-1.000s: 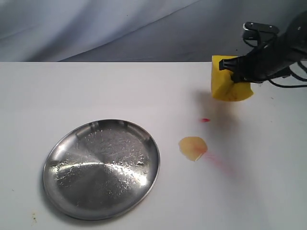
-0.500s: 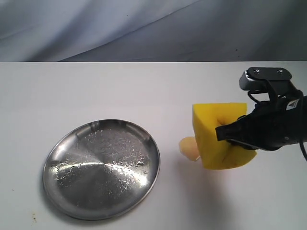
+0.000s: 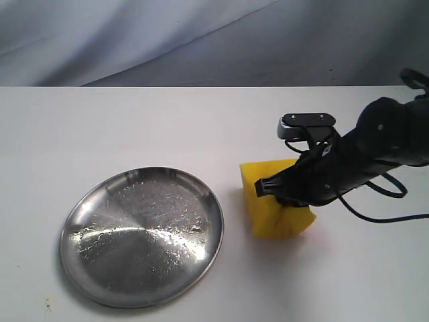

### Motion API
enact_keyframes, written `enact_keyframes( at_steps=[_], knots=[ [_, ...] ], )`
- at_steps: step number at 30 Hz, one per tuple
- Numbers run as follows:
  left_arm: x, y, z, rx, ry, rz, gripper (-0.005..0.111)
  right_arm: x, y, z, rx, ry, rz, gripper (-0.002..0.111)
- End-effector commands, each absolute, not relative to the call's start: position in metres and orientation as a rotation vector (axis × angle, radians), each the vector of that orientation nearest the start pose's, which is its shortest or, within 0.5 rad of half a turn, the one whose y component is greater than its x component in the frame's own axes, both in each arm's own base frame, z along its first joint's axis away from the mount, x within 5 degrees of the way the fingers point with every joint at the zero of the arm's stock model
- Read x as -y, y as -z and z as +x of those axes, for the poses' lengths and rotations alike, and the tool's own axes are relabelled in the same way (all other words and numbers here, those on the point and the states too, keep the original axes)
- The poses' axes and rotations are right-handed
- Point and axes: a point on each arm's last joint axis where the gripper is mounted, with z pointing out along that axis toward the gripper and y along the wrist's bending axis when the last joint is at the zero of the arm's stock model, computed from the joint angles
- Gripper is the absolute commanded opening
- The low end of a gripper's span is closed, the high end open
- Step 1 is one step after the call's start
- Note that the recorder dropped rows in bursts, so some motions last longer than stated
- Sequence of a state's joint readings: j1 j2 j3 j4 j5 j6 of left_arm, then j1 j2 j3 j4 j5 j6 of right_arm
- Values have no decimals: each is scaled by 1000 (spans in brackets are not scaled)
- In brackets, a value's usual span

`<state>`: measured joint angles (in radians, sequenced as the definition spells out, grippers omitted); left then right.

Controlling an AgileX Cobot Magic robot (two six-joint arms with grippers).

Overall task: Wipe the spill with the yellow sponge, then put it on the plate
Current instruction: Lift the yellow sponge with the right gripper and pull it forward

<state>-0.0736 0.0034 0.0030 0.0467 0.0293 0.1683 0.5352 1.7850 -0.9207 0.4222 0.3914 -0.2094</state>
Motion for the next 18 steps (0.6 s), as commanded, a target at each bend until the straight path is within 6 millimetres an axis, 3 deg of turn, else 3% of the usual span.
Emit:
enact_keyframes(
  at_steps=[1,5,8,14,18],
  knots=[
    [4,-211,56,-1493,-107,203,0,-191,-123,293,-2748,-385,-554,0],
    [4,-211,56,-1493,-107,203,0,-193,-105,299,-2774,-355,-576,0],
    [4,-211,56,-1493,-107,203,0,-193,-105,301,-2741,-325,-613,0],
    [4,-211,56,-1493,-107,203,0,-145,-107,323,-2793,-197,-407,0],
    [4,-211,56,-1493,-107,203,0,-127,-116,317,-2844,-157,-404,0]
  ],
)
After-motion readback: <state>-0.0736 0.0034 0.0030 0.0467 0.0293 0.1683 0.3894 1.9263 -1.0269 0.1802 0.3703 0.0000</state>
